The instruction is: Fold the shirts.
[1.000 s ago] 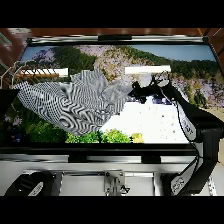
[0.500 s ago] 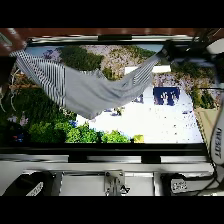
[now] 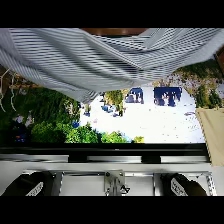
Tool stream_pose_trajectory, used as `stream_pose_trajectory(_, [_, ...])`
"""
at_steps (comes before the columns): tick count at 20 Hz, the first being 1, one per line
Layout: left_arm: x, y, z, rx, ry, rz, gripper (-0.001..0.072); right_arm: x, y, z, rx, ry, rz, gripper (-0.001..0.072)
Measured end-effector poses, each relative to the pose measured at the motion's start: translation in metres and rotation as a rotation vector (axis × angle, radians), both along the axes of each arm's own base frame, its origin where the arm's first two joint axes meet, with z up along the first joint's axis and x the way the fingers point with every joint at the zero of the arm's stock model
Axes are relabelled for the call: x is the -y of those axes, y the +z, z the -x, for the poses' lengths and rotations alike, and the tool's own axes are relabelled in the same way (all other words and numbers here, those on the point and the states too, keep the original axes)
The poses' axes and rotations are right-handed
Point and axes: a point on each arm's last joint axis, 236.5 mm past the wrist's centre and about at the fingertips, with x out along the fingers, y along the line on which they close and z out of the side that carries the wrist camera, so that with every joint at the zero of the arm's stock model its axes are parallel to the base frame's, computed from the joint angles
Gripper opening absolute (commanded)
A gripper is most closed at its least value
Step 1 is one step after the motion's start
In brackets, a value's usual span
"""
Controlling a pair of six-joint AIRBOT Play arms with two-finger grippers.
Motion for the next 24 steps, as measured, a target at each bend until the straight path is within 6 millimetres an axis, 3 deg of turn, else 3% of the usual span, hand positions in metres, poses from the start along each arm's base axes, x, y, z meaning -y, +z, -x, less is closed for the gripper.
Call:
stream_pose_trajectory(3, [-0.006,0.013,0.026,0.043,0.0,-0.031,0.0041,0.001,0.019,0.055,0.045,-0.045,0.053,0.0069])
stream_pose_trajectory(6, [-0.014,0.038,0.057,0.146,-0.001,-0.019,0.0041,0.005,0.025,0.092,0.064,-0.092,0.072,0.0069])
stream_pose_trajectory(10, [-0.017,0.067,0.089,0.269,-0.026,0.025,0.004,0.005,0.037,0.118,0.109,-0.115,0.042,0.0069])
stream_pose_trajectory(12, [-0.016,0.058,0.082,0.23,-0.02,0.004,0.004,0.006,0.032,0.117,0.087,-0.119,0.026,0.0069])
stream_pose_trajectory(13, [-0.015,0.043,0.07,0.171,-0.008,-0.021,0.004,0.007,0.022,0.112,0.043,-0.12,0.017,0.0069])
stream_pose_trajectory(15, [-0.013,-0.006,0.035,-0.016,0.017,-0.085,0.0041,0.009,-0.019,0.093,-0.125,-0.11,0.008,0.0069])
stream_pose_trajectory(19, [-0.008,-0.137,-0.039,-0.418,0.066,-0.23,0.0041,0.016,-0.152,0.051,-0.625,-0.07,0.001,0.0069])
stream_pose_trajectory(21, [-0.004,-0.208,-0.067,-0.605,0.076,-0.279,0.0041,0.019,-0.224,0.039,-0.86,-0.042,-0.01,0.007])
stream_pose_trajectory(24, [0.005,-0.298,-0.104,-0.793,0.085,-0.315,0.0041,0.02,-0.32,0.015,-1.094,-0.012,-0.057,0.007])
